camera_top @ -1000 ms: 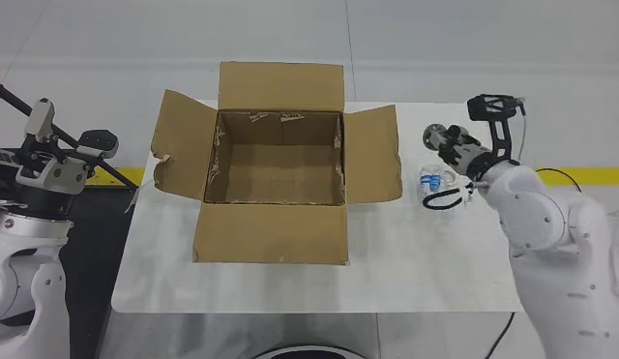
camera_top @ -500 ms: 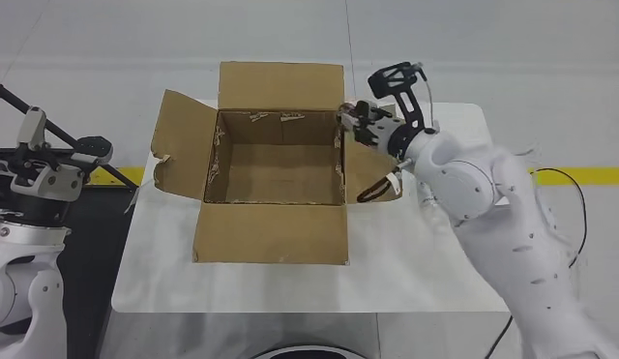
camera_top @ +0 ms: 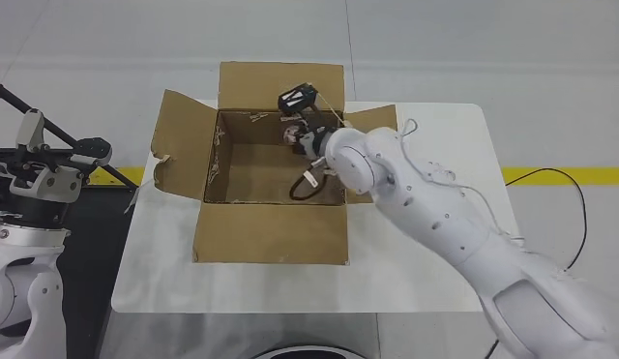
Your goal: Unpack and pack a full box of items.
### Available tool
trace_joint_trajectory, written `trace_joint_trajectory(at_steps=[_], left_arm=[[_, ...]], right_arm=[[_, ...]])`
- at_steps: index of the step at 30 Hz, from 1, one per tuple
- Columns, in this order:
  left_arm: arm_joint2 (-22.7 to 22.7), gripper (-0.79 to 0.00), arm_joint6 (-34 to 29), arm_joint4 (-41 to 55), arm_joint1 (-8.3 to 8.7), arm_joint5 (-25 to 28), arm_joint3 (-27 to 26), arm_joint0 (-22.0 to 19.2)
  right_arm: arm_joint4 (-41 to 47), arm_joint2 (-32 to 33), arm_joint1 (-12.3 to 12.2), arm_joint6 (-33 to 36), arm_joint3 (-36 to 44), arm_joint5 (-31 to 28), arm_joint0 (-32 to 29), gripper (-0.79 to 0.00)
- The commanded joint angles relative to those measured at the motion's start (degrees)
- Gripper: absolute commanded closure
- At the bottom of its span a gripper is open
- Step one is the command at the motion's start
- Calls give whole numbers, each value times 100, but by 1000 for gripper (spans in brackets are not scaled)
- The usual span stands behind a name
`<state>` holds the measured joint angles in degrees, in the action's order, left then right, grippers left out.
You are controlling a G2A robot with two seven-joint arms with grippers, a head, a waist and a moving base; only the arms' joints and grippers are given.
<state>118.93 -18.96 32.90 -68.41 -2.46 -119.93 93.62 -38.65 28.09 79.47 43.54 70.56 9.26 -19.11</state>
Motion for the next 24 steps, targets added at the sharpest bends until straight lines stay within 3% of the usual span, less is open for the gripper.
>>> trace_joint_trajectory(at_steps=[1,8,16,24], left_arm=[[0,-785,0,0,0,0,0,0],[0,-785,0,0,0,0,0,0],[0,-785,0,0,0,0,0,0],[0,-785,0,0,0,0,0,0]], right_arm=[[39,-257,230,-48,-532,-17,145,0],[306,-789,946,-95,-1744,-387,407,0],[338,-1022,1565,-74,-2760,-642,596,0],[565,-993,2019,-17,-3822,-1080,694,0]])
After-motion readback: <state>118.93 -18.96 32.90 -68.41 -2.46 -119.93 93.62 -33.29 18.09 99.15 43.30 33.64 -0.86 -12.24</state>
